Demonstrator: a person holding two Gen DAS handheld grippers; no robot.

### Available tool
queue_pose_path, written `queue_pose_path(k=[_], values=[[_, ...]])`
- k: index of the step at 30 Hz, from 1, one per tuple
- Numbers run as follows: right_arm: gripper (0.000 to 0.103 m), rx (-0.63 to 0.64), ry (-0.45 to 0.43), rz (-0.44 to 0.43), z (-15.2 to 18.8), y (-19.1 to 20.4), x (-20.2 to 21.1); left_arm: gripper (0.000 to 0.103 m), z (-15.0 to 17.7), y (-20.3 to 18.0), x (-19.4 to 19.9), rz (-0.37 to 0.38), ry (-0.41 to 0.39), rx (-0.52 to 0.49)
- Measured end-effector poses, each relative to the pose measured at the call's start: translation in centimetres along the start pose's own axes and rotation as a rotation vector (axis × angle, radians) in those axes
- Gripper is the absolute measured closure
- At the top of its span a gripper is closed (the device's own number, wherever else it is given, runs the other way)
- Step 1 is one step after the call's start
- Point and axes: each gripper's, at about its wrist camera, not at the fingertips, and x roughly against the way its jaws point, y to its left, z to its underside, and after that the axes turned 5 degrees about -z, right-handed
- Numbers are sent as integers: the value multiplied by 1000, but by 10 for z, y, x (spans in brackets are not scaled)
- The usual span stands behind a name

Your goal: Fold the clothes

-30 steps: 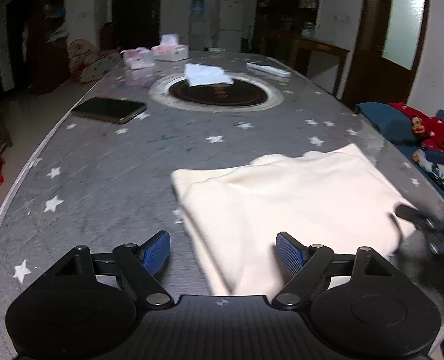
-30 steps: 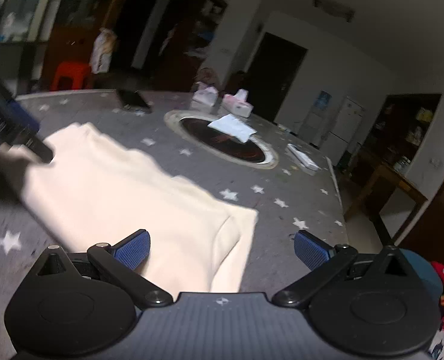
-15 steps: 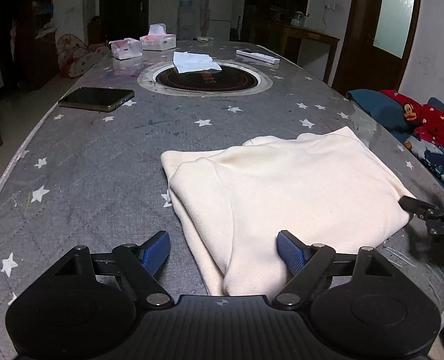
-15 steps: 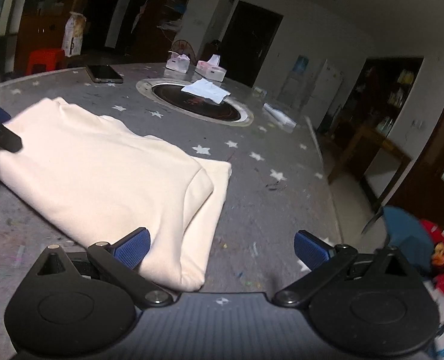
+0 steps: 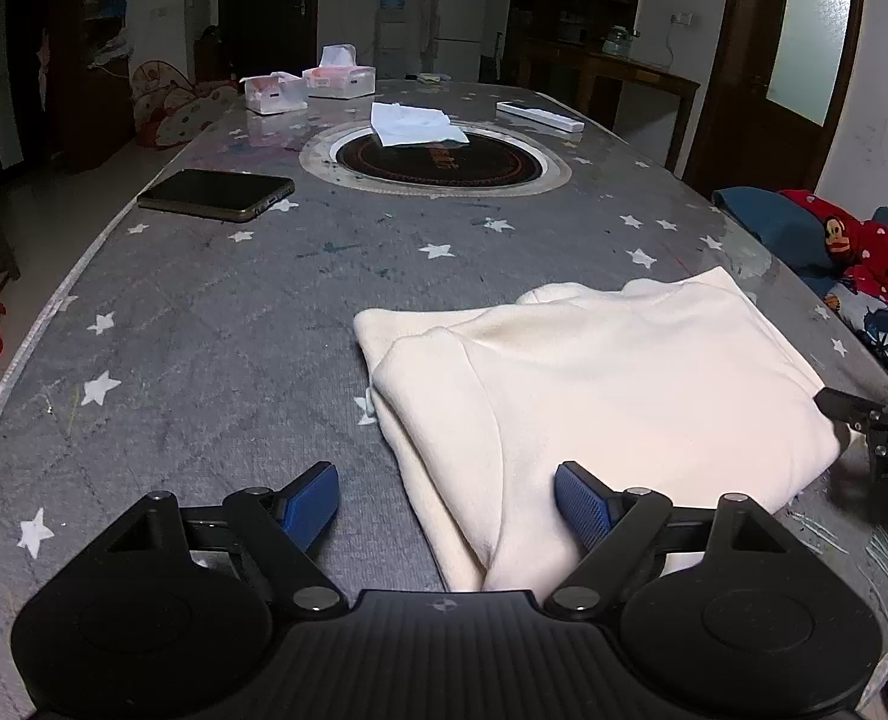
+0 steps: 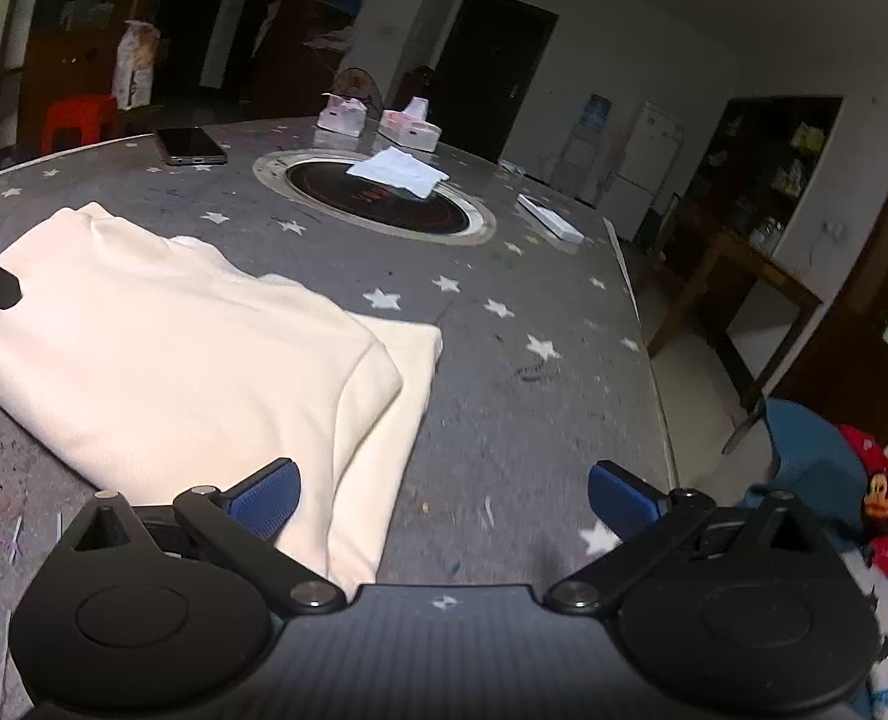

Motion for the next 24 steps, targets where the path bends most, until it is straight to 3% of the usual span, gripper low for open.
queue_pose_path(k=[24], values=[[0, 91, 3, 10, -32, 2, -41, 20, -8, 12, -2, -30, 2, 33]])
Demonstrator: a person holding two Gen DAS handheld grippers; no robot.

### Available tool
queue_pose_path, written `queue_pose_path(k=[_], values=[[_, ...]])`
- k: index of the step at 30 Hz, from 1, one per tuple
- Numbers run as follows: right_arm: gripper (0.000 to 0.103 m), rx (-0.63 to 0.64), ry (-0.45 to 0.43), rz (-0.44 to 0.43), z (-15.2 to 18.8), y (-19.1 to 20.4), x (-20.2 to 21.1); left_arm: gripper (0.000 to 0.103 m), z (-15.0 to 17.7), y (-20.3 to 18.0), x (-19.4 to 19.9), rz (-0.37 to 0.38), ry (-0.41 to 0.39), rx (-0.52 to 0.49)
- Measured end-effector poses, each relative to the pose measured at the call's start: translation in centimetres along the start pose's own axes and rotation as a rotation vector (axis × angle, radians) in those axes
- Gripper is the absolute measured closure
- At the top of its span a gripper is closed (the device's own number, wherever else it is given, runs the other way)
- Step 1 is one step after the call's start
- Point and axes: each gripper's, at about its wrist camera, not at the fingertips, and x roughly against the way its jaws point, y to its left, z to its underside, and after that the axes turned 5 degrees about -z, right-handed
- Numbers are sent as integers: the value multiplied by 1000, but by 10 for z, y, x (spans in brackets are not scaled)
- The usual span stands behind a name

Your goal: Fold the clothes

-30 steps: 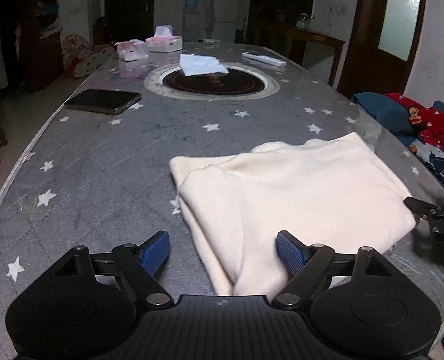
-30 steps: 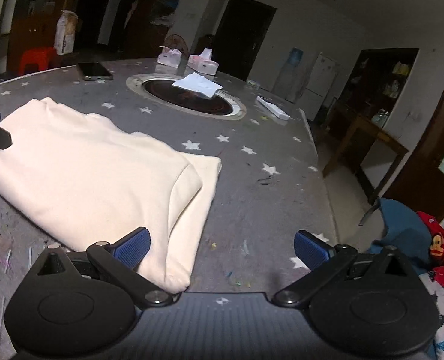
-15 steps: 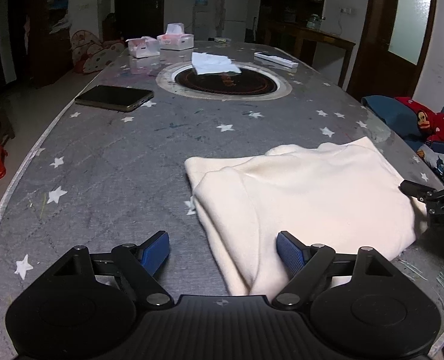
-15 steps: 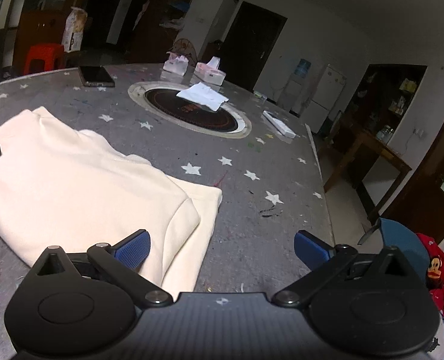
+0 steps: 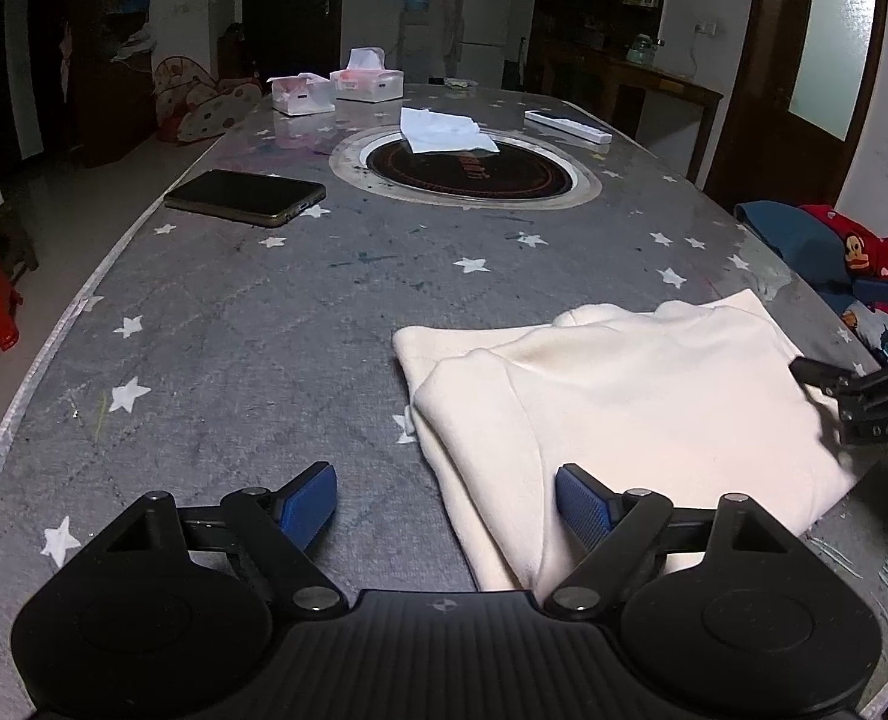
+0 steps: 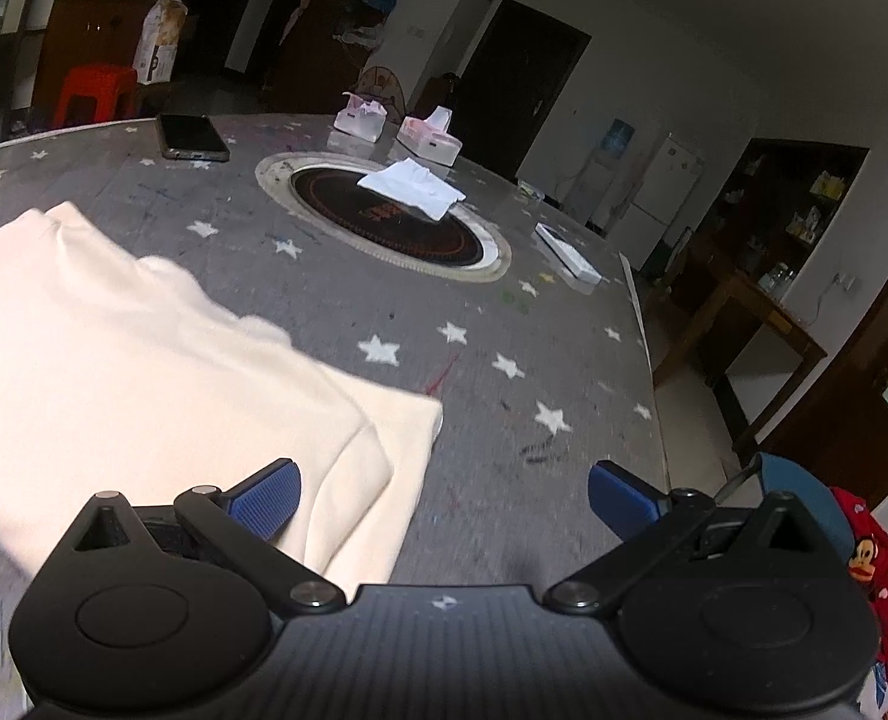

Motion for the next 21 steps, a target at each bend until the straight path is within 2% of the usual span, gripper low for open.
queue_pose_path(k=[11, 16, 21], values=[[0, -16, 20, 2, -9, -7, -25, 18, 0, 2, -3, -3, 7, 7], [0, -18, 0, 9, -11, -7, -17, 19, 0, 4, 4, -5, -6, 13], [0, -36, -53, -43, -16, -1, 0, 19, 1, 14, 9, -14, -13, 45]])
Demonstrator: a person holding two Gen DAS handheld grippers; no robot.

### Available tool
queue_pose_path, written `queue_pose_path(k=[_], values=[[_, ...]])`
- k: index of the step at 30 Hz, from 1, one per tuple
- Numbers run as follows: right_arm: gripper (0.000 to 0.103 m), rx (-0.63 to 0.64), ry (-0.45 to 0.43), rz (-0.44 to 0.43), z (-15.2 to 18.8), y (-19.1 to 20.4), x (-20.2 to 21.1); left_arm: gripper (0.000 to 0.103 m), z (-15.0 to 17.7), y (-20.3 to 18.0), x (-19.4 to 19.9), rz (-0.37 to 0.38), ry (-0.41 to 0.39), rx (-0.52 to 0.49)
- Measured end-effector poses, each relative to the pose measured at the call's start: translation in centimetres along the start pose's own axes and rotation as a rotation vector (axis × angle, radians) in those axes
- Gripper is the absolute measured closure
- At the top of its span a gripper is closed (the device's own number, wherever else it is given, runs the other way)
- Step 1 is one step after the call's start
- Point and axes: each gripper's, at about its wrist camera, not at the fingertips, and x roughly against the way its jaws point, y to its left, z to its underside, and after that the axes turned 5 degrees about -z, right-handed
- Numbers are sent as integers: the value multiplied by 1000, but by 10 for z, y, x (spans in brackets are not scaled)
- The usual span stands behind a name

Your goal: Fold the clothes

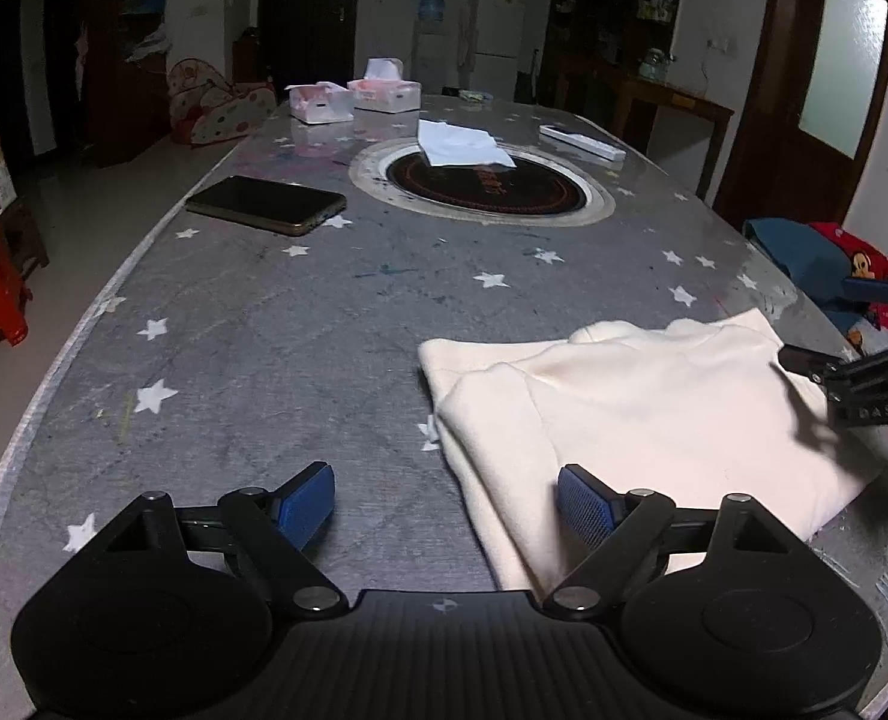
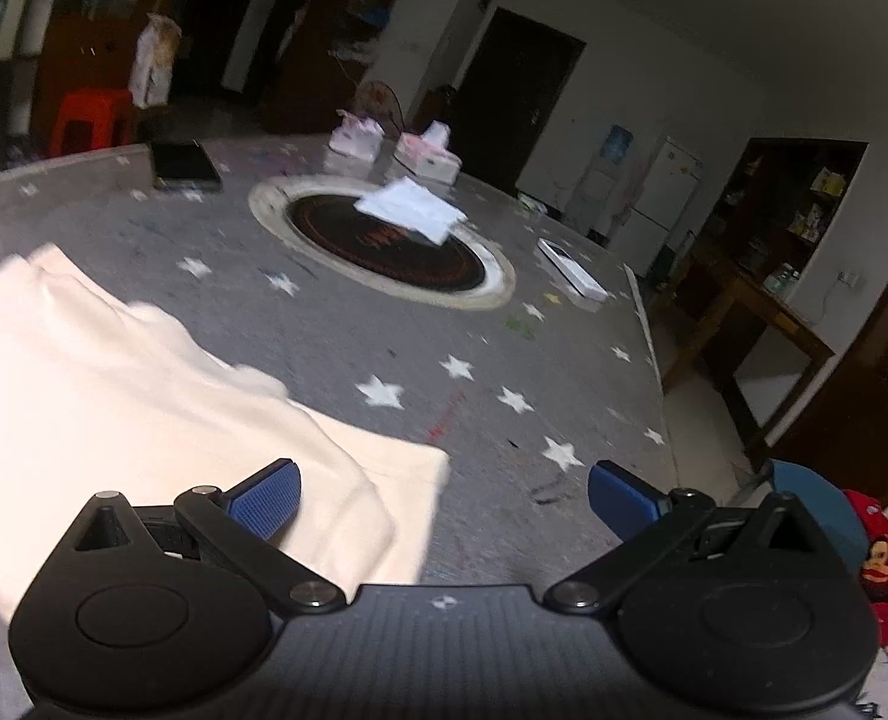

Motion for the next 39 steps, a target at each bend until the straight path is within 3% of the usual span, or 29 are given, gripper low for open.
queue_pose_path(k=[8, 15, 26, 31, 39], values=[[0, -25, -77, -153, -13, 25, 28, 19, 2, 10, 2, 5, 1, 44], [0, 43, -79, -279, -14, 63, 34, 19, 5, 5, -2, 2, 16, 16], [0, 50, -6, -322, 0, 78, 26, 19, 6, 17, -4, -11, 31, 50], [0, -56, 27, -369, 8, 68, 15, 15, 7, 17, -3, -20, 35, 57], [0, -141, -15, -418, 21, 56, 12, 9, 7, 18, -2, -30, 34, 60]])
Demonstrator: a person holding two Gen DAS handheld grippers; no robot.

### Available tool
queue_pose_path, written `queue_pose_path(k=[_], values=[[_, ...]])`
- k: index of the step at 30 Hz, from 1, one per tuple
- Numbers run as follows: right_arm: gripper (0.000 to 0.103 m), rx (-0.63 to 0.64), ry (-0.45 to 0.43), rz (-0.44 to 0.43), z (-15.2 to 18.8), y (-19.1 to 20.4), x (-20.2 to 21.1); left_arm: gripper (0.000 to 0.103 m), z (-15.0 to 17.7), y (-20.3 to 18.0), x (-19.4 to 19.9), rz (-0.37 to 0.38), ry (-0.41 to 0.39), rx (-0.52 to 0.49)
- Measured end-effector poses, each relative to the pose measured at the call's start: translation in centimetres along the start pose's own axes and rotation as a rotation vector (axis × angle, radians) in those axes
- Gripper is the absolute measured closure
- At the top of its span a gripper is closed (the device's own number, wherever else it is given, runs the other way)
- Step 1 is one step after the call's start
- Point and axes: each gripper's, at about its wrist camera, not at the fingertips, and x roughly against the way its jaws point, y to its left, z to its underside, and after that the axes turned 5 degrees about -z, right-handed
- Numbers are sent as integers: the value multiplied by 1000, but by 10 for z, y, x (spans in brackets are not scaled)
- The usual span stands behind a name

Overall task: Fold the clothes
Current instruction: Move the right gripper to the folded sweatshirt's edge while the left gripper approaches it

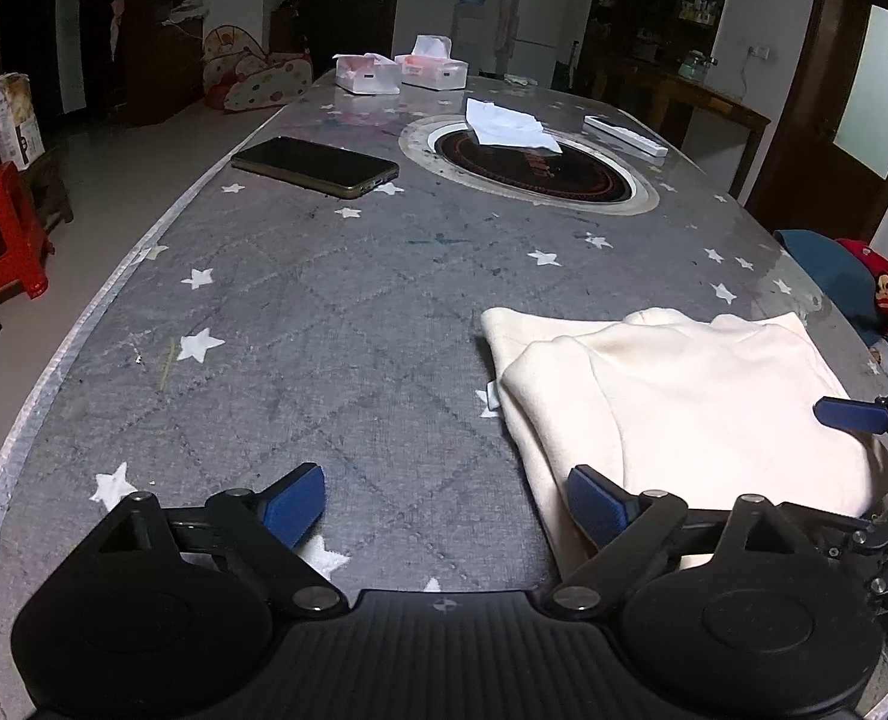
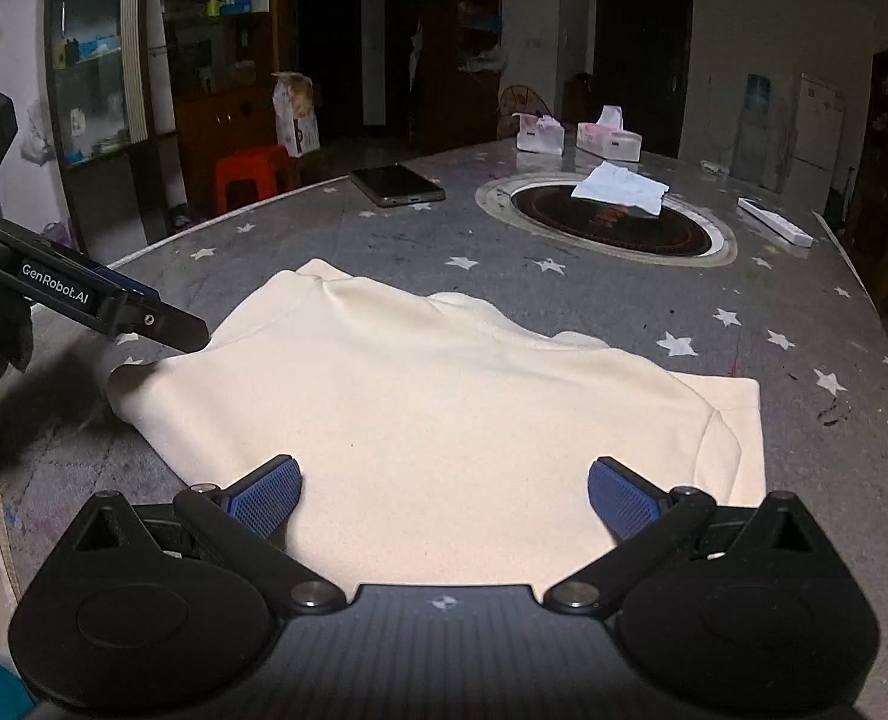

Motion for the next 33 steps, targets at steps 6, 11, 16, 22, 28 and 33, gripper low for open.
queue_pose_path(k=[6, 11, 16, 22, 28, 33], values=[[0, -7, -12, -4, 2, 1, 0, 0, 0, 0, -1, -16, 2, 11], [0, -13, -17, -9, 2, 0, -1, 0, 0, 2, -1, -17, 4, 27], [0, -19, -16, -12, 2, -1, 0, 0, -2, 4, -1, -13, 8, 46], [0, -6, 2, 0, -1, 3, -1, 0, -7, 12, 6, -29, -10, 76], [10, 75, 32, -12, -13, 23, 4, 0, -11, 28, 17, -35, -40, 113], [18, 190, 42, -65, -23, 51, 11, 1, -10, 33, 17, 1, -30, 159]])
